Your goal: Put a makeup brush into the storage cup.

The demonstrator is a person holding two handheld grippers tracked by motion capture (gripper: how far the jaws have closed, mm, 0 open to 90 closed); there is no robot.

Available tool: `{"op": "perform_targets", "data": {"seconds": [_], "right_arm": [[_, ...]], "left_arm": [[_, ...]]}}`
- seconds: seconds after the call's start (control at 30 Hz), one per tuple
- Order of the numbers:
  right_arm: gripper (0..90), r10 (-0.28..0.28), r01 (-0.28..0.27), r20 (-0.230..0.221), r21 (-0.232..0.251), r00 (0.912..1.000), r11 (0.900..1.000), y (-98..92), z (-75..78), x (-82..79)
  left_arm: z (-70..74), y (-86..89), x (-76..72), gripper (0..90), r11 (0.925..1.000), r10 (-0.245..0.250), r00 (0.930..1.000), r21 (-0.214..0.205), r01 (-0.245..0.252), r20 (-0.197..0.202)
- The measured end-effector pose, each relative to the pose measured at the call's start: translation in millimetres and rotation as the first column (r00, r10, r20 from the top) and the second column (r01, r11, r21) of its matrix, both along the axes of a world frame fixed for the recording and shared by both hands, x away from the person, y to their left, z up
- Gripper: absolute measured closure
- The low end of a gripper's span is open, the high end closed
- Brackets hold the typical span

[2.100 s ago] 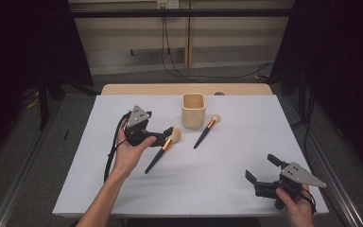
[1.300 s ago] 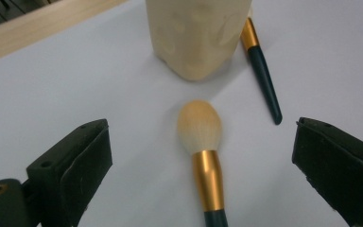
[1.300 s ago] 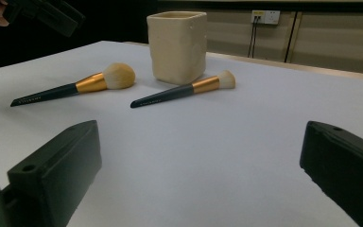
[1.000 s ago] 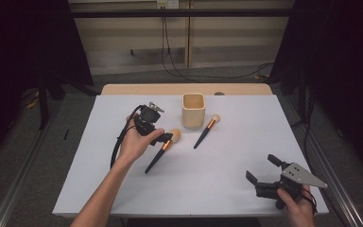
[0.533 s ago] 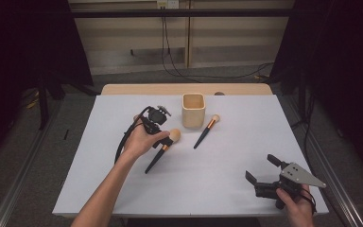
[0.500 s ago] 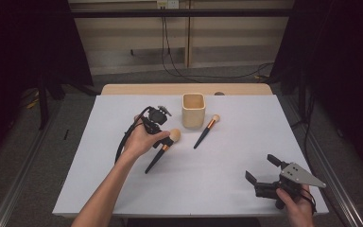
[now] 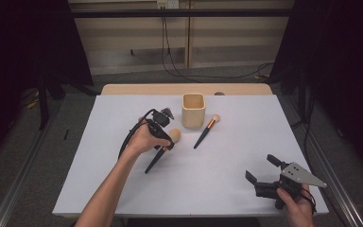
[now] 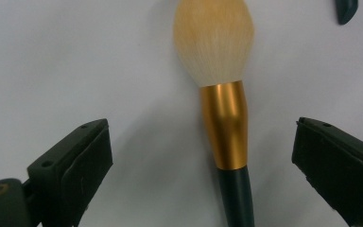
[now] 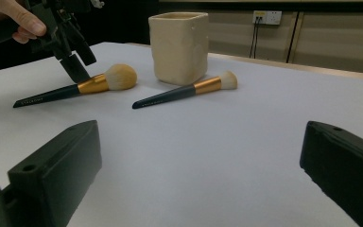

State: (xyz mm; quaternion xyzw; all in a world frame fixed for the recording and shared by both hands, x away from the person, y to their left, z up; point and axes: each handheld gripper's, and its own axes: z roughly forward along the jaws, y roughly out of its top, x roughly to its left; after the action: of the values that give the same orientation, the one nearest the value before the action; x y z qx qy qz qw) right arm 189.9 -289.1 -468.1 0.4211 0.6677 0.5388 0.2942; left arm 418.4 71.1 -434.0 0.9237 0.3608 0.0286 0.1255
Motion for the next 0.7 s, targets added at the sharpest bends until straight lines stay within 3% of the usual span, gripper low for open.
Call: {"op": "perform_targets", "data": {"seconds": [0.17, 0.43, 0.7], "right_arm": [[0.0, 0.002, -0.002, 0.0, -0.004, 1.0, 1.0, 0.4, 0.0, -0.6], [0.0, 0.003, -0.003, -0.001, -0.008, 1.0, 1.0, 0.1, -0.4, 0.0], [0.0, 0.006, -0.006, -0.007, -0.008, 1.0, 0.9999, 0.5, -0.8, 0.0]], "left_arm": [[-3.0, -4.1, 1.7, 14.5, 0.9998, -0.002, 0.9998, 0.018, 0.002, -0.022], [-6.6, -13.7, 4.0, 29.1, 0.9999, 0.009, 0.9981, 0.012, -0.008, -0.061], [-12.7, -18.7, 6.0, 37.8, 0.9998, 0.004, 0.9975, 0.02, -0.003, -0.07]]}}
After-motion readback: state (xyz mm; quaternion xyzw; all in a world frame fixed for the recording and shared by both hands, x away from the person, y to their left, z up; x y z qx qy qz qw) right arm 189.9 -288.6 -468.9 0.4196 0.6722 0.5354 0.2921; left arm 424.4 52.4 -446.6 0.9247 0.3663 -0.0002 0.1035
